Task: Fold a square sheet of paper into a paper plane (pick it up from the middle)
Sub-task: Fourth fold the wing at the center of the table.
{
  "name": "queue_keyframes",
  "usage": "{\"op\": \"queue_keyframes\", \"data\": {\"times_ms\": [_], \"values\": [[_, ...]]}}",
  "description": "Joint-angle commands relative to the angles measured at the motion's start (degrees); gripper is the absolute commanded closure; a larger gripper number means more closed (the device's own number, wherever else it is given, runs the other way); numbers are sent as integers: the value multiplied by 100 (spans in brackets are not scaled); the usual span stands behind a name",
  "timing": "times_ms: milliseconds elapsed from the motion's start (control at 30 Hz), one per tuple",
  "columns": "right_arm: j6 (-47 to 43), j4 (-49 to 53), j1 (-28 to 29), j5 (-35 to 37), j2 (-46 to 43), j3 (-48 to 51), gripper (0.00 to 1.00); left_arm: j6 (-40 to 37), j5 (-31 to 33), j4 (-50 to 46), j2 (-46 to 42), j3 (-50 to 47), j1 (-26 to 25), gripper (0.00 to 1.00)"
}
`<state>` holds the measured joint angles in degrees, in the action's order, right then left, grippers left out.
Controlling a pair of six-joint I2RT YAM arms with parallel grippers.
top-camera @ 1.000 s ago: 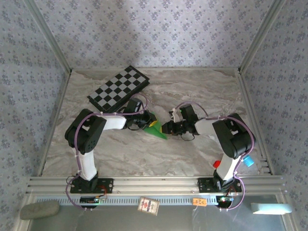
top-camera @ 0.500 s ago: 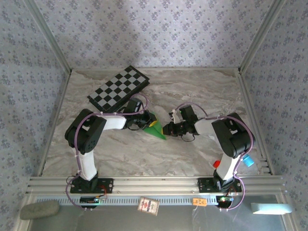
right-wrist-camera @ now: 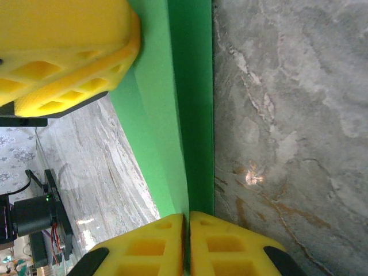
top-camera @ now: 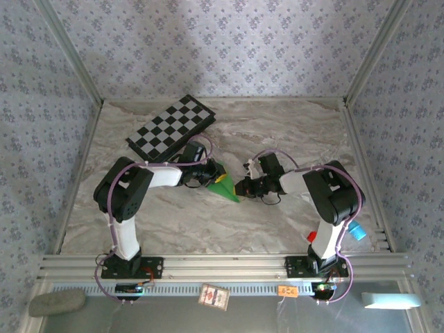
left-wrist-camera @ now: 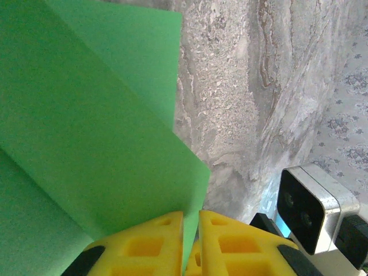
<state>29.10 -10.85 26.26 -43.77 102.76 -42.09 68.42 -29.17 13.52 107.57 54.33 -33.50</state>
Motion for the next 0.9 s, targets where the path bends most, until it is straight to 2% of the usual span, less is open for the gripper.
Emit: {"op": "queue_keyframes", "data": {"times_ms": [0,400,867], "values": [[-81,326,8,112,165,-105,88,-76,-91,-43,146,122,18,85],[-89,496,11,203,227,-142,87,-85,-115,-70,274,154,12,86],[-37,722,-51,-139,-229,-75,76,-103,-114,-91,309,164,19,86]]}}
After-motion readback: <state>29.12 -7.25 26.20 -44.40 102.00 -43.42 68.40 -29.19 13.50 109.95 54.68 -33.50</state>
